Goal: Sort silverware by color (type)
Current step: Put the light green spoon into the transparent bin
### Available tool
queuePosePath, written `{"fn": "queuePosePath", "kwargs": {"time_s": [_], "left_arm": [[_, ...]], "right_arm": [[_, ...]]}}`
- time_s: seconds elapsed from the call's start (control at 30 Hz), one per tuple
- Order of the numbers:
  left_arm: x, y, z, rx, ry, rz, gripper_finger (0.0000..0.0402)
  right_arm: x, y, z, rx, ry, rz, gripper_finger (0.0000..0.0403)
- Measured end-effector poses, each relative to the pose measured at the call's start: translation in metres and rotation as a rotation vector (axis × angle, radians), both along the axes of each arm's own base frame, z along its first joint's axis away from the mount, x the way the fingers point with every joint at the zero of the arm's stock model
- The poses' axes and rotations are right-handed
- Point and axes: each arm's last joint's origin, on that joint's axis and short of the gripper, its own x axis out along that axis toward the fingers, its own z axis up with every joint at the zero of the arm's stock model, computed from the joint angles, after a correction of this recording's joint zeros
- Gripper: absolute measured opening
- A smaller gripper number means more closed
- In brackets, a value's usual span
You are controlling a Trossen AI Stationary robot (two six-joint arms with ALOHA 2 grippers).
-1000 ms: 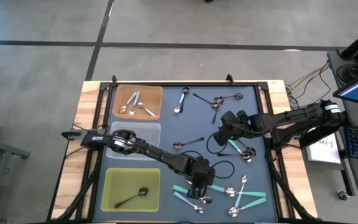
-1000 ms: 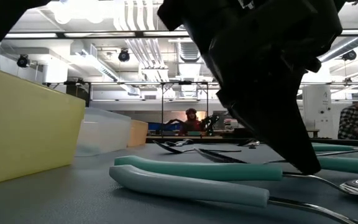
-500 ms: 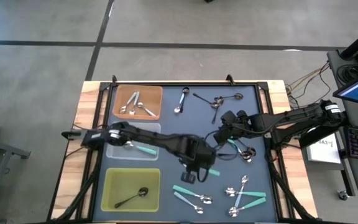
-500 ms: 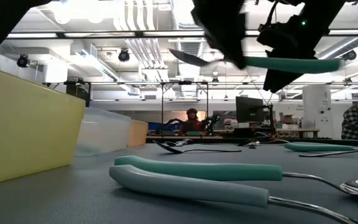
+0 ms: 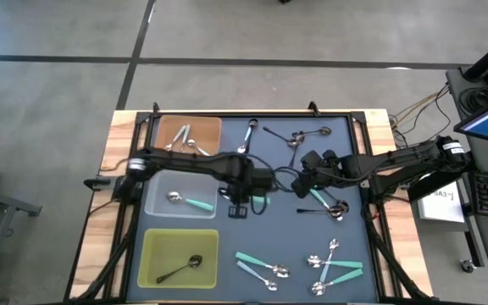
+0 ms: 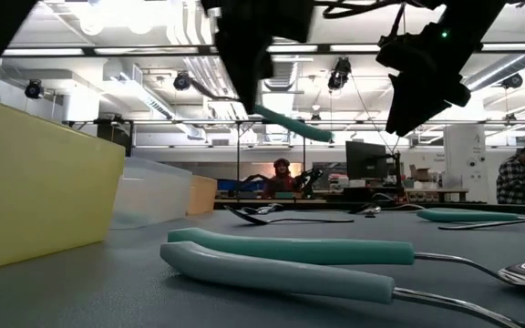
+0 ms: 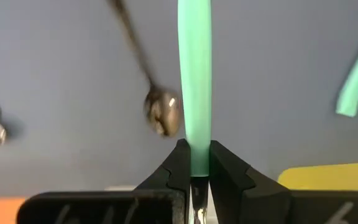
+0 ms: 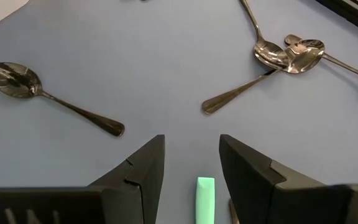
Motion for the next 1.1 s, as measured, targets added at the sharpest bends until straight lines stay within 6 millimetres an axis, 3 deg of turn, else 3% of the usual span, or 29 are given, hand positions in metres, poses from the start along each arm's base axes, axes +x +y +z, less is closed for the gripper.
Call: {"fn": "queuePosePath", "kwargs": {"time_s": [0.13,0.43,0.63,0.83,0.93,1.1], "left_arm": [[-0.04,0.004,-0.001,-0.01,-0.075,0.077,0.002],[-0.151,0.013,-0.03,-0.049,-0.161,0.242,0.0023],[-0.207,0.017,-0.049,-0.031,-0.166,0.283,0.0024],[-0.236,0.018,-0.066,-0.076,-0.16,0.311,0.0032],[-0.24,0.018,-0.067,-0.114,-0.162,0.434,0.0052],[-0.239,0.019,-0.06,-0.092,-0.21,0.463,0.0082]], "right_arm": [[0.0,0.0,0.0,0.0,0.001,0.001,0.0146],[0.0,0.0,0.0,0.0,0.0,0.001,0.0146],[0.0,0.0,0.0,0.0,0.0,0.001,0.0146],[0.0,0.0,0.0,0.0,0.0,0.001,0.0146],[0.0,0.0,0.0,0.0,0.0,0.0,0.0146],[0.0,0.0,0.0,0.0,0.0,0.0,0.0146]]}}
